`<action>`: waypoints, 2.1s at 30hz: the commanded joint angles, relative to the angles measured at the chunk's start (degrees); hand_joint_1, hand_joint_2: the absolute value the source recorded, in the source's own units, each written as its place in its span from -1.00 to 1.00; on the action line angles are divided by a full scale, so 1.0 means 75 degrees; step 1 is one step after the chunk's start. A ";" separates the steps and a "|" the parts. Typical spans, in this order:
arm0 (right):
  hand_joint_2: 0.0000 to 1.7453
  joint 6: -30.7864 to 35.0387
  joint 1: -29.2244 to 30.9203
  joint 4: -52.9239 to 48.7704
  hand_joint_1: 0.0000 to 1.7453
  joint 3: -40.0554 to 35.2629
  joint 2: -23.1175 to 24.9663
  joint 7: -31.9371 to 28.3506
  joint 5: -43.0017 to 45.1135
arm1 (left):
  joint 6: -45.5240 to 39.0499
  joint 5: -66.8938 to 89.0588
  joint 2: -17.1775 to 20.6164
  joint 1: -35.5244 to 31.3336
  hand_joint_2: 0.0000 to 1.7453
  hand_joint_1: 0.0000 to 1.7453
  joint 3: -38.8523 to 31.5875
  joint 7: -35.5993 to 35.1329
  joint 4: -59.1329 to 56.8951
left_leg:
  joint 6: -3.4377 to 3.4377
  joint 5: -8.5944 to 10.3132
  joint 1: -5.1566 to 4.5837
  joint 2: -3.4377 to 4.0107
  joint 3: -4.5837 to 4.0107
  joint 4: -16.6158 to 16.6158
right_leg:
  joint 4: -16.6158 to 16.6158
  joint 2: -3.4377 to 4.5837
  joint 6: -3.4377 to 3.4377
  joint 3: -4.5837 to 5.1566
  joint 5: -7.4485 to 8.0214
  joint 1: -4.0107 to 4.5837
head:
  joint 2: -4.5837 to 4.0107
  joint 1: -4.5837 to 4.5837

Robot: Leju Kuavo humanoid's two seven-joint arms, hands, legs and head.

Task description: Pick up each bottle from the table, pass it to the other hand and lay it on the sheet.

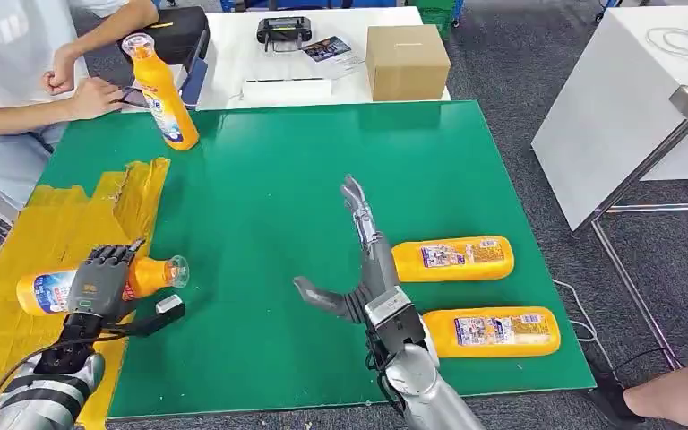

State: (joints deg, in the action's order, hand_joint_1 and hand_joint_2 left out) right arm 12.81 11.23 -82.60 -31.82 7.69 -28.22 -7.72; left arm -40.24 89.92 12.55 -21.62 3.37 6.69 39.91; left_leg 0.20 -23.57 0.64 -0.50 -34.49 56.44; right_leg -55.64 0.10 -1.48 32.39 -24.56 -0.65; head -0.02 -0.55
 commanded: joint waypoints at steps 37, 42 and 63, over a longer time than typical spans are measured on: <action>1.00 -0.0104 0.0435 0.0602 -1.00 0.0086 -0.0084 0.0082 -0.0116 | 0.0032 -0.0503 -0.0174 -0.0376 1.00 -1.00 -0.0106 0.1187 -0.0900 | -0.0004 -0.0010 0.0003 0.0002 0.0050 -0.0005 | 0.0011 -0.0001 0.0006 -0.0053 -0.0008 0.0006 | 0.0000 0.0003; 1.00 -0.0121 0.0419 0.0632 -1.00 0.0129 -0.0065 0.0097 -0.0128 | 0.0032 -0.0443 -0.0158 -0.0260 1.00 -1.00 -0.0186 0.1215 -0.0310 | -0.0004 -0.0012 0.0004 0.0004 0.0051 -0.0002 | 0.0010 -0.0001 0.0005 -0.0054 -0.0009 0.0008 | 0.0000 0.0000; 1.00 0.0067 0.0159 0.0467 -1.00 0.0188 -0.0129 0.0110 -0.0281 | 0.0032 -0.3335 -0.1796 0.0512 1.00 -1.00 -0.2536 0.4442 0.2007 | -0.0006 -0.0016 0.0006 0.0004 0.0041 0.0001 | 0.0012 0.0000 0.0005 -0.0043 -0.0010 0.0006 | 0.0000 0.0003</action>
State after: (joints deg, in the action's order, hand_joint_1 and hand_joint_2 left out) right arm 13.29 11.31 -81.00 -31.17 7.69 -27.52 -9.92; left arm -40.59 65.16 1.35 -17.02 -12.70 40.00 54.82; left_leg 0.19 -23.58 0.64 -0.49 -34.38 56.45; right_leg -55.62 0.13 -1.48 32.32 -24.56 -0.66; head -0.02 -0.52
